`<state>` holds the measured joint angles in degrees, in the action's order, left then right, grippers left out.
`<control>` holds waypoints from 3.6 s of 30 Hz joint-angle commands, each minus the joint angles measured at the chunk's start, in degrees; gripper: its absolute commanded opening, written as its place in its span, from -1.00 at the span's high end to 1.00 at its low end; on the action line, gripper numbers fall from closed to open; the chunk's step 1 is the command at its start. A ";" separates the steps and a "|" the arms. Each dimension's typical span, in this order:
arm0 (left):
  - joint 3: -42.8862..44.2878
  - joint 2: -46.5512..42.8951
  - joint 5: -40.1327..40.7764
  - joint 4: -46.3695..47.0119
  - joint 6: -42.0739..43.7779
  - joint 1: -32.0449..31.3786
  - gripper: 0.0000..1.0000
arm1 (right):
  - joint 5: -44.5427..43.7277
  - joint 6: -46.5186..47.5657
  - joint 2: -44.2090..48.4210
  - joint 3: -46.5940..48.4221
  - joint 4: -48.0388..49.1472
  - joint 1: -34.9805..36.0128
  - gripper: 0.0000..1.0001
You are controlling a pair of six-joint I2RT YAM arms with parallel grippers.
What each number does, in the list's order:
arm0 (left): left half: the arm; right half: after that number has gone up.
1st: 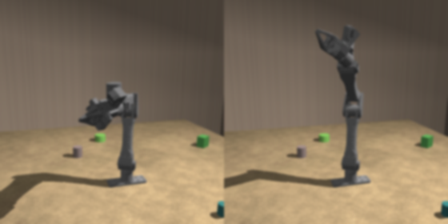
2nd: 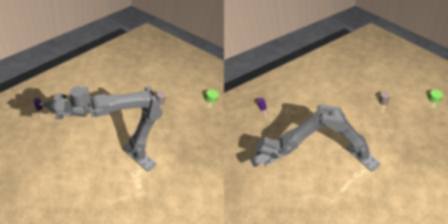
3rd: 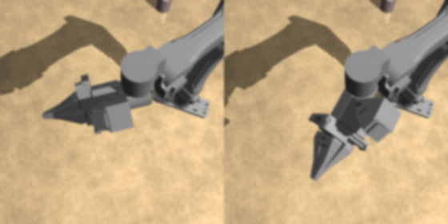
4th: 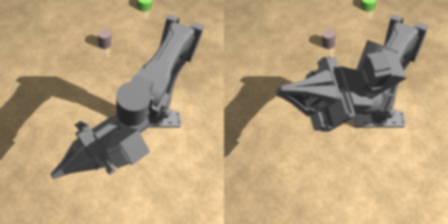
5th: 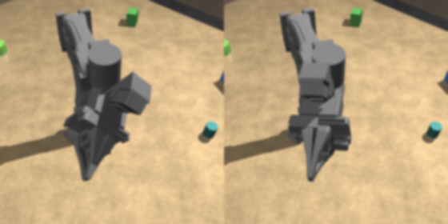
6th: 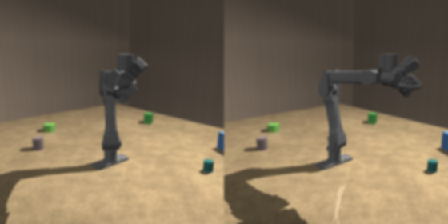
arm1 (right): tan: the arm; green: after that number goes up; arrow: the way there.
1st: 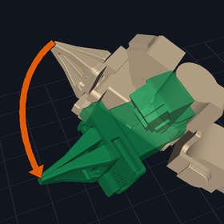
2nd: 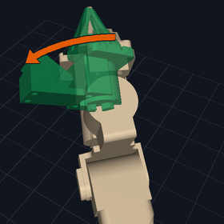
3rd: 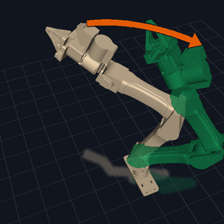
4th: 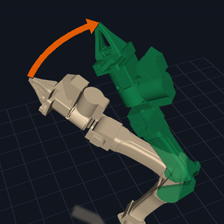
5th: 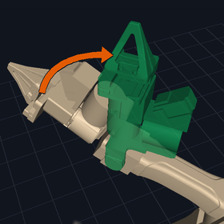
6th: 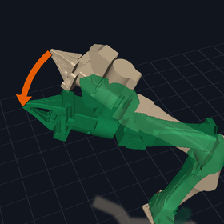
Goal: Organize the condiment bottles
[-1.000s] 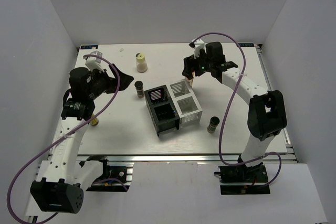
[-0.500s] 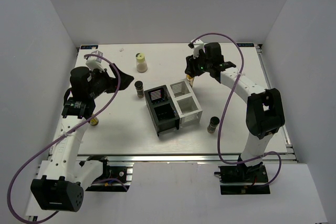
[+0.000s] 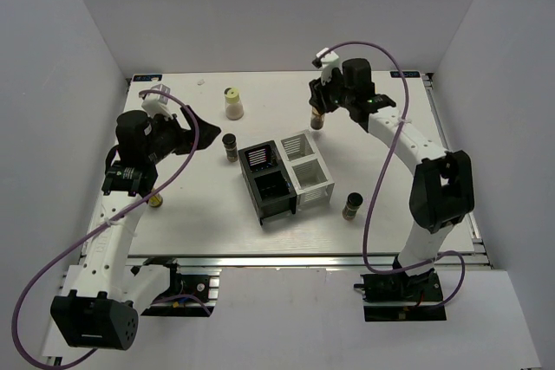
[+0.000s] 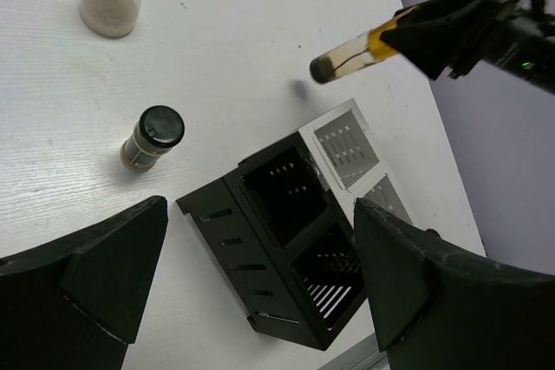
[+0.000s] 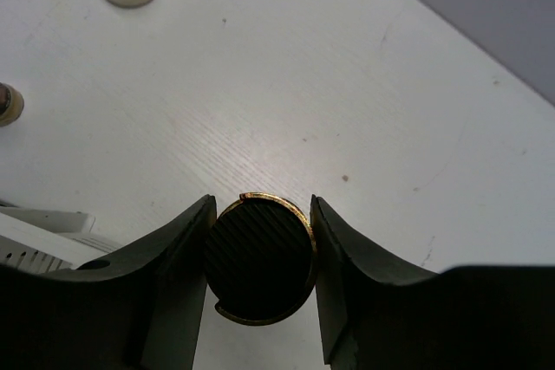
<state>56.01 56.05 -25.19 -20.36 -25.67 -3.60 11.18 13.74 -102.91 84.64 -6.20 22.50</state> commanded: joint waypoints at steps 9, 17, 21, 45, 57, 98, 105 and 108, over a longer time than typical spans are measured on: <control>3.05 -2.97 3.30 -5.65 2.03 -0.10 -0.94 | 10.34 -2.31 13.08 6.68 -2.67 -0.18 1.00; 3.58 -3.58 4.97 -7.94 2.47 -0.10 -0.94 | 21.25 -4.42 17.83 4.22 -6.37 1.75 1.00; 4.20 -4.20 6.20 -9.08 2.91 -0.10 -0.94 | 23.27 -4.16 19.68 2.81 -8.13 2.81 1.00; 2.26 -5.25 6.21 -8.82 2.12 -0.01 -0.93 | 15.98 1.73 16.70 -5.63 -6.37 6.32 1.00; 1.03 -3.76 5.42 -6.80 1.76 -0.10 -0.94 | 11.06 2.78 11.07 -4.84 -5.32 8.35 1.00; 3.49 13.81 15.24 -2.75 0.53 -7.83 -0.12 | 20.02 -2.14 19.15 2.46 -7.87 8.35 -0.50; 9.29 23.57 23.08 -3.90 3.17 -11.52 -0.53 | 20.64 -2.92 22.14 -3.07 -7.34 7.03 0.21; 11.14 26.91 24.40 -3.90 3.70 -12.22 -0.57 | 20.55 -3.01 23.11 -4.74 -7.34 6.68 -0.14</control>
<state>64.07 82.00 -4.56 -24.10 -23.44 -15.11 31.07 10.98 -82.11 81.01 -14.90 29.61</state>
